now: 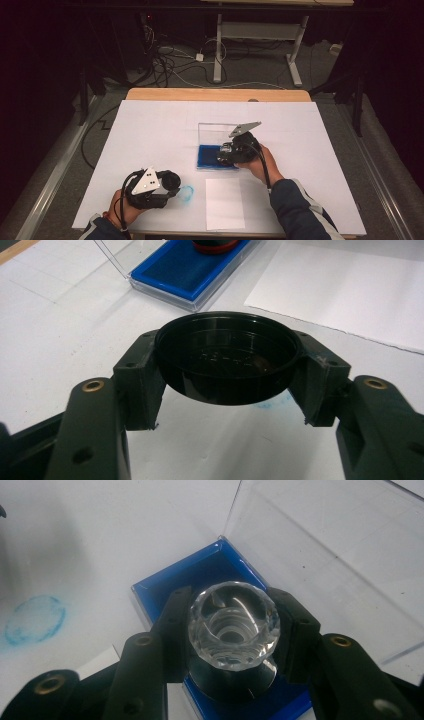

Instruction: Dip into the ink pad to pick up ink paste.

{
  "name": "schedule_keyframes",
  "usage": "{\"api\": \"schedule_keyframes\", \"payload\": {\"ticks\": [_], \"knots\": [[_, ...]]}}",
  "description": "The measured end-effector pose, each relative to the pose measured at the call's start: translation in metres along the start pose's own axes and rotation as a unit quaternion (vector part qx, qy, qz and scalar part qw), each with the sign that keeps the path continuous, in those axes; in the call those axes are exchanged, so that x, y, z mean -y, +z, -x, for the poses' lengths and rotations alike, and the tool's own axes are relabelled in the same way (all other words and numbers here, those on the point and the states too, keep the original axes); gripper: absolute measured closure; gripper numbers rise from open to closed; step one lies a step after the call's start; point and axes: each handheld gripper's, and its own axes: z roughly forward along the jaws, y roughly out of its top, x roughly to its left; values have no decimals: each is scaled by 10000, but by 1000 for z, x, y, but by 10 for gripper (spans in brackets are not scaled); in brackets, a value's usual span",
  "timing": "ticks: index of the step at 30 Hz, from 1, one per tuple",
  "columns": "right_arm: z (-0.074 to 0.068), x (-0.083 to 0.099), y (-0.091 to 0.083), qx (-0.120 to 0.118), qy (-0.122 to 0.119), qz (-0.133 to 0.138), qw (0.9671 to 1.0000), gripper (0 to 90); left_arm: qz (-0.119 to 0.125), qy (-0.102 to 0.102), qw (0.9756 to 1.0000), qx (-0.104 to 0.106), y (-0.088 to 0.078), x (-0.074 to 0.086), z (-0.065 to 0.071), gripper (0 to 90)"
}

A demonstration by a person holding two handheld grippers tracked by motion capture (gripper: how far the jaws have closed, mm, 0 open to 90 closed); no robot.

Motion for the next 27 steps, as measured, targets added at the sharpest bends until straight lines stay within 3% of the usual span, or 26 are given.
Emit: {"api": "schedule_keyframes", "payload": {"ticks": [2, 14, 27], "knots": [[3, 1, 0, -65, 78, 53, 9999, 572, -8, 10, 10000, 8, 0, 0, 0, 363], [1, 8, -1, -2, 21, 231, 9997, 571, -2, -4, 10000, 22, -1, 1, 0, 363], [0, 5, -2, 36, -4, 121, 9999, 570, 59, -68, 10000, 5, -2, 3, -3, 363]]}}
